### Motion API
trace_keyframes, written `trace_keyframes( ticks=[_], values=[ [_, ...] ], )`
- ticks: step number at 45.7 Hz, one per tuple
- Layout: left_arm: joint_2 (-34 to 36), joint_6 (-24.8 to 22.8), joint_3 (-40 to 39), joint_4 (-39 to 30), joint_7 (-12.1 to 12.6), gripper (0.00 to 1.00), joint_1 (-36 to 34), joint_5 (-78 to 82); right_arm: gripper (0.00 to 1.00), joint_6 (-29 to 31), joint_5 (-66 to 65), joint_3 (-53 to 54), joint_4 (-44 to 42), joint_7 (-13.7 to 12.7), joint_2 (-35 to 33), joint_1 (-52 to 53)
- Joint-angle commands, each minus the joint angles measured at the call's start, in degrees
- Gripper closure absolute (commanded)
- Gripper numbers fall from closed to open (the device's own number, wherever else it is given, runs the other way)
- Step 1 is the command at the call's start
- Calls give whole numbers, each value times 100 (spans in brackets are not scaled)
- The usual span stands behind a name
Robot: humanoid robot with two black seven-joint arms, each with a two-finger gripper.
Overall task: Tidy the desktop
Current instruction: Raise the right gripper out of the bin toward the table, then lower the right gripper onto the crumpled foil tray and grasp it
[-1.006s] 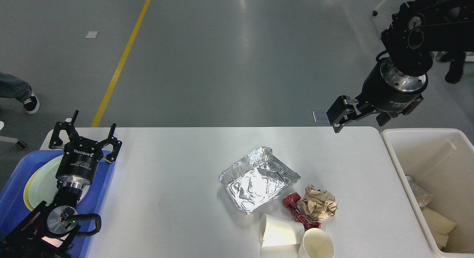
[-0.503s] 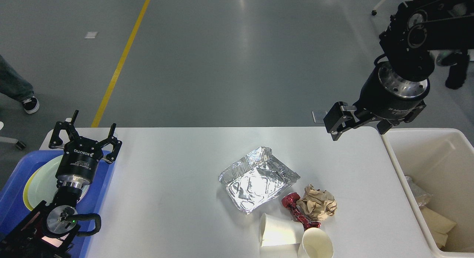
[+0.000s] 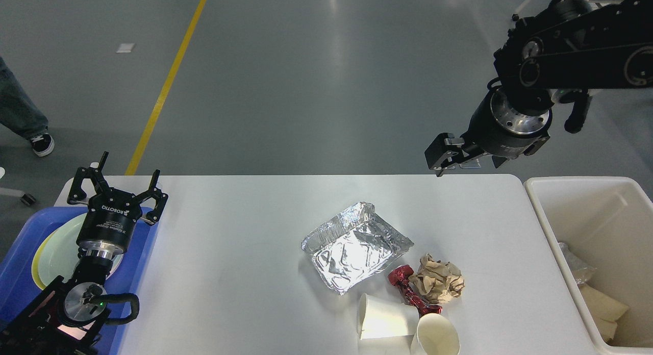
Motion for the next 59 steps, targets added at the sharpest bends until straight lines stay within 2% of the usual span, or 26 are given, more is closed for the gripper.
trace_keyframes(
  ticks=[1,11,14,19,24,35,46,59],
  values=[
    [-1,0,1,0,2,4,0,0,1,-19,-595,577,-601,28,64,-829],
    [-1,0,1,0,-6,4,0,0,2,-273,-1887,1386,-1709,107,327,-2472],
    [-1,0,1,0,2,4,0,0,2,-466,-2292,1448,-2060,299,529,-2903],
    [-1,0,1,0,-6,4,0,0,2,-792,-2750,1439,-2746,862,916,-3580],
    [-1,0,1,0,-6,4,0,0,2,-1064,-2961,1422,-3282,1152,1162,-4063],
    [-1,0,1,0,-6,4,0,0,2,-1504,-3594,1272,-4284,1197,1725,-5048],
    [-1,0,1,0,-6,4,0,0,2,-2251,-3603,1255,-4610,1188,1936,-5681],
    [-1,0,1,0,-6,4,0,0,1,-2497,-3603,1237,-4874,1126,2050,-5972]
  ],
)
